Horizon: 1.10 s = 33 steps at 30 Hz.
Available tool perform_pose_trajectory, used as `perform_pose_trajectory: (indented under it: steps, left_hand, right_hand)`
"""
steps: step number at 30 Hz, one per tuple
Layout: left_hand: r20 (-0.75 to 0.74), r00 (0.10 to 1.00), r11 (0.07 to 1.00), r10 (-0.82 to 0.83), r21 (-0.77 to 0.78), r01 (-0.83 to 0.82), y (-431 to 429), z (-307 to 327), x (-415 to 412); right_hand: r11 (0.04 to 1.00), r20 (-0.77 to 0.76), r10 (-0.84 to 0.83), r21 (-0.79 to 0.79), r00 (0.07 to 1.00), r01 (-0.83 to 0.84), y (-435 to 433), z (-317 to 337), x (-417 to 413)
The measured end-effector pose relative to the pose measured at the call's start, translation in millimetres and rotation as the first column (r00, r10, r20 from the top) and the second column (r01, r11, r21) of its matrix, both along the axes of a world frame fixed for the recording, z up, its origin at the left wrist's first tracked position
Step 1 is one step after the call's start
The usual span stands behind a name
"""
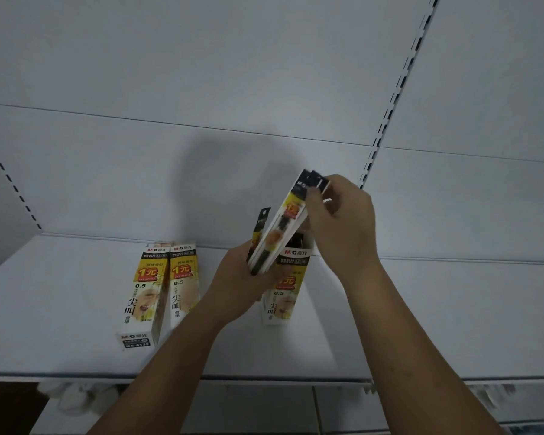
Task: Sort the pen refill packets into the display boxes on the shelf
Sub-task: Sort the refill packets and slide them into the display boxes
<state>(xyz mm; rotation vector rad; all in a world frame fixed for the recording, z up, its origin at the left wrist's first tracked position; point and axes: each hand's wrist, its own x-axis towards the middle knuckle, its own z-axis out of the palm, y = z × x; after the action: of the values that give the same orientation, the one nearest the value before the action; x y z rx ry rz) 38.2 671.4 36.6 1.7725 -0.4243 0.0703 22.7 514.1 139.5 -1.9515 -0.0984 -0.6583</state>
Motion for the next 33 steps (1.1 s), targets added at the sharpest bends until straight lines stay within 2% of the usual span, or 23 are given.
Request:
perform_pose_trajectory:
  steps: [6, 11, 17, 23, 29, 33]
  left_hand:
    - [-0.015, 1.0, 1.0, 0.004, -0.026, -0.004, 0, -1, 1]
    - [-0.031, 0.999, 0.997, -0.036, -0.065, 0.034, -1, -5, 2]
    - [-0.032, 0.997, 0.995, -0.066, -0.072, 0.063, -3, -6, 0]
    - [-0.028, 0.998, 0.994, -0.06, -0.088, 0.058, -1, -7, 2]
    - [-0.038, 0.998, 0.996, -0.043, -0.082, 0.04, 1, -9, 3]
    - [-0.016, 0.999, 0.996, -0.05, -0.072, 0.049, -2, -6, 1]
  right_hand:
    - [0.979, 0.142, -0.074, 0.197, 0.987, 0.045, -25, 18, 2]
    - [0.979, 0.291, -0.187, 0.135, 0.938, 0.153, -42, 29, 2]
    - [0.987, 0.376, -0.151, 0.004, 0.914, 0.162, -30, 24, 4]
    - [0.979, 0.308, 0.054, -0.203, 0.95, 0.01, -20, 5, 0]
    - [0.979, 0.211, 0.12, -0.185, 0.97, -0.081, -22, -7, -4]
    - [0.925, -0.03, 0.18, -0.334, 0.983, -0.18, -23, -18, 0]
